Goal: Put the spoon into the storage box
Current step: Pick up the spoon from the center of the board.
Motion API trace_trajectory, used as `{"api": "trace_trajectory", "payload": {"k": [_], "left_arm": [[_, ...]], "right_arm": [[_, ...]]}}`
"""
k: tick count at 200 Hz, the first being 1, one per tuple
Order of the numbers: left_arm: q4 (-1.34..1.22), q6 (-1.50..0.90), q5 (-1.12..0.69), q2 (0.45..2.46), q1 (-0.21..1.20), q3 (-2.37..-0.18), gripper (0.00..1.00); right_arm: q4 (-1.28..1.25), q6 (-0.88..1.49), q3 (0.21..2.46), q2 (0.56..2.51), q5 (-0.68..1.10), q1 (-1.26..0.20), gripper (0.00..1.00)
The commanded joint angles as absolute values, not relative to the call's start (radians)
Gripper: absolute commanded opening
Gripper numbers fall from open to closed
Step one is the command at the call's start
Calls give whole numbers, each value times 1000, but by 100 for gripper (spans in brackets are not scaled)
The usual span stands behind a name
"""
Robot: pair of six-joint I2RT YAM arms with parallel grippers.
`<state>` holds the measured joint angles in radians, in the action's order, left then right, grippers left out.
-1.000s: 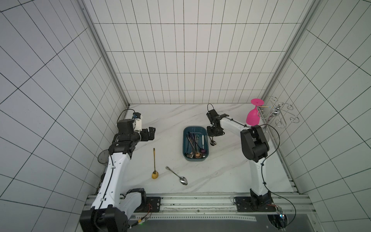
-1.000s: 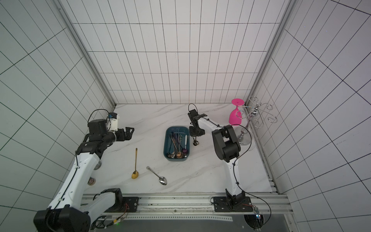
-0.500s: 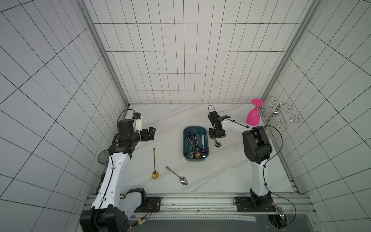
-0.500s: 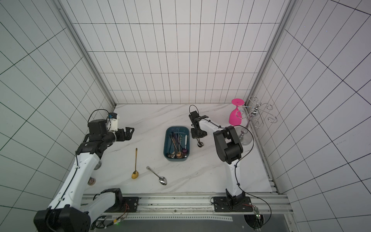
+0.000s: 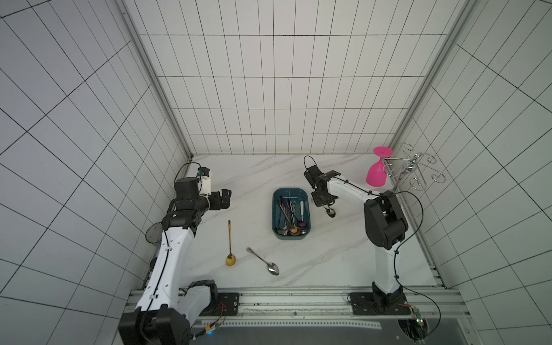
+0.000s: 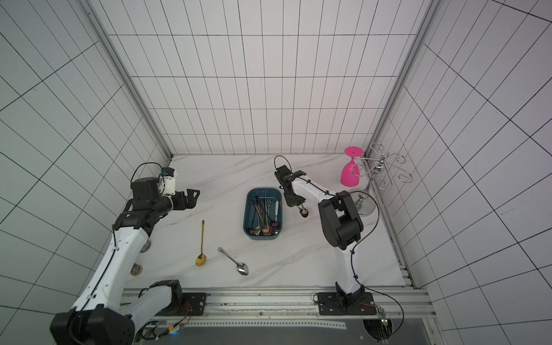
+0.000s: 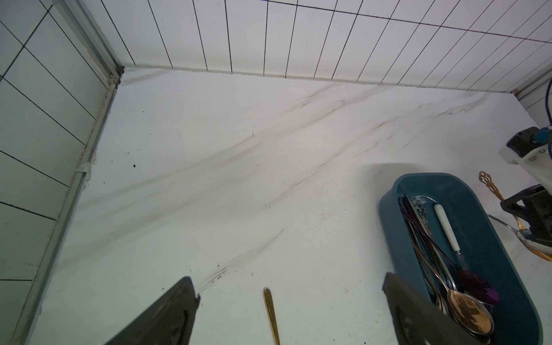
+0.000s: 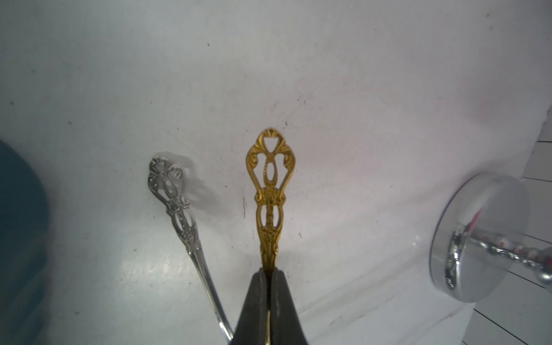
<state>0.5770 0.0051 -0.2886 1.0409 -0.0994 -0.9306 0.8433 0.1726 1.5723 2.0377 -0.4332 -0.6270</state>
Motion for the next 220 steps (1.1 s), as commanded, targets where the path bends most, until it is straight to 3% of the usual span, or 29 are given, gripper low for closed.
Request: {"api": "trace_trajectory", "payload": {"k": [1, 46, 133, 220], "left_arm": [[574, 12, -285, 1036, -94, -945, 99], [570, 13, -285, 1040, -94, -944, 99], [564, 15, -289, 1039, -94, -936, 99], [735, 164, -240, 1047, -46, -991, 99]], "right_arm": [[918, 126, 1633, 2040, -601, -654, 0], [958, 93, 1670, 2013, -671, -689, 0], [917, 416, 1666, 1849, -125, -711, 0], [675, 640, 1586, 1871, 36, -776, 0]]}}
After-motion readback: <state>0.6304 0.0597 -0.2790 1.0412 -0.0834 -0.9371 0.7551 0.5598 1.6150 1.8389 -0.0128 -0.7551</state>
